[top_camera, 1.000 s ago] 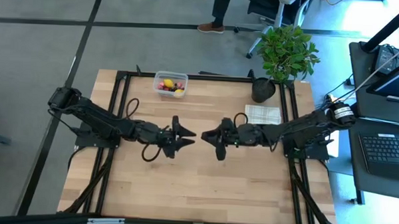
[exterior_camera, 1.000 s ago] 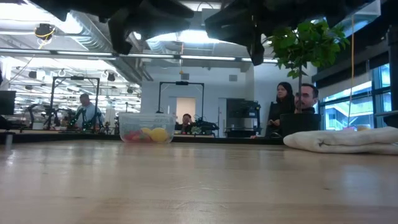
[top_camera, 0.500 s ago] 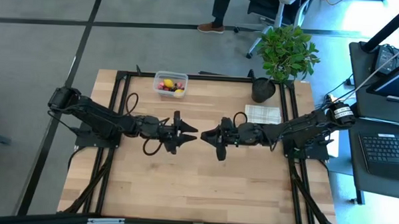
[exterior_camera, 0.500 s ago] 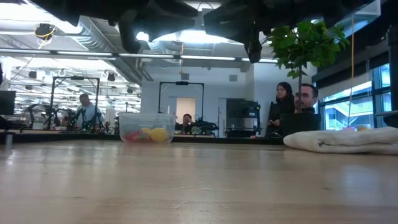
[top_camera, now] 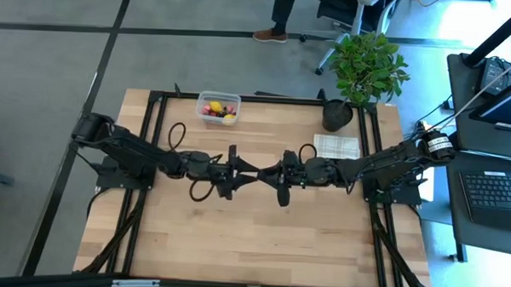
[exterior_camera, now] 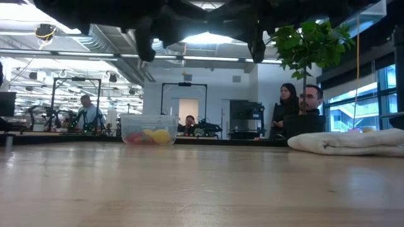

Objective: Pick and placing Produce into tupperware
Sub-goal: Put the blackberry into the transparent bin

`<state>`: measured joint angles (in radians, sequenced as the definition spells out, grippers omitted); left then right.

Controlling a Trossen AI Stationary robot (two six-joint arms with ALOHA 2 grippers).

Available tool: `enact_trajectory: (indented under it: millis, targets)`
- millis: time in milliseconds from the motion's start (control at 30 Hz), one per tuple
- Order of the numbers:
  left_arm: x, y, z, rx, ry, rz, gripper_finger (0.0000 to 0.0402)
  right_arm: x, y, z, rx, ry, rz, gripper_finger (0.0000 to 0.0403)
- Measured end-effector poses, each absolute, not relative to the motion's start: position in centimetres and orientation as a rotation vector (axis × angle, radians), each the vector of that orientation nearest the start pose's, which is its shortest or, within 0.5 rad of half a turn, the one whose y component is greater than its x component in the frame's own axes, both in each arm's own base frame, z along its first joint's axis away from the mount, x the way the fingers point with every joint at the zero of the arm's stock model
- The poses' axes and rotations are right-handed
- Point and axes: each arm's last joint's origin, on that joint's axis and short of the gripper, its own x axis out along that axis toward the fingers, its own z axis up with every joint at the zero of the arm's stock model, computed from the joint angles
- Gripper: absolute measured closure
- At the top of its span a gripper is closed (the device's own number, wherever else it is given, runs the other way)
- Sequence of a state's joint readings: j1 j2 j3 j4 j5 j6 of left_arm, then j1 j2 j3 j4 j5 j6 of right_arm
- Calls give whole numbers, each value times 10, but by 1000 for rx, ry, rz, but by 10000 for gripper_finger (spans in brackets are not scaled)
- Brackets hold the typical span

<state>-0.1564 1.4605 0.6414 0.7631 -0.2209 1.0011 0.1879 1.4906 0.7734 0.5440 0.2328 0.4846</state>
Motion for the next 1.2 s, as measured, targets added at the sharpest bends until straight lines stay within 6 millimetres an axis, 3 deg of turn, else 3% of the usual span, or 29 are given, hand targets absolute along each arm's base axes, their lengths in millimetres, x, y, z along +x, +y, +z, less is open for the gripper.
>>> enact_trajectory:
  millis: [367, 700, 1033, 1200]
  targets:
    - [317, -35, 227, 1005, 92, 62, 243, 313, 53, 235, 432, 154, -58, 308]
    - [317, -38, 226, 1005, 104, 68, 244, 313, 54, 234, 426, 167, -47, 308]
    - [317, -38, 225, 955, 107, 67, 315, 313, 54, 235, 430, 164, -47, 308]
    - [317, -40, 226, 955, 106, 66, 317, 313, 54, 235, 430, 166, -41, 308]
